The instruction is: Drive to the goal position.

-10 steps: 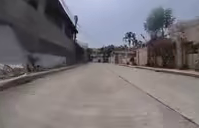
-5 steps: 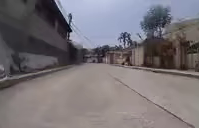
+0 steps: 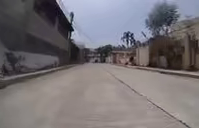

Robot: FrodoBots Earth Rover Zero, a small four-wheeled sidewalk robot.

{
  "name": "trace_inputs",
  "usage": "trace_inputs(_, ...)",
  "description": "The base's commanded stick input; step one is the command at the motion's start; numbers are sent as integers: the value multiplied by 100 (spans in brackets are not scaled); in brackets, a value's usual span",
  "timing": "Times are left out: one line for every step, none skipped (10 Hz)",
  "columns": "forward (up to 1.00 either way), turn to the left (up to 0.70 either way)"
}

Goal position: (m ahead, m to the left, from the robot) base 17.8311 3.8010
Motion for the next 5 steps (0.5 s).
trace_inputs(100,0)
trace_inputs(100,-2)
trace_inputs(100,-11)
trace_inputs(100,-34)
trace_inputs(100,-37)
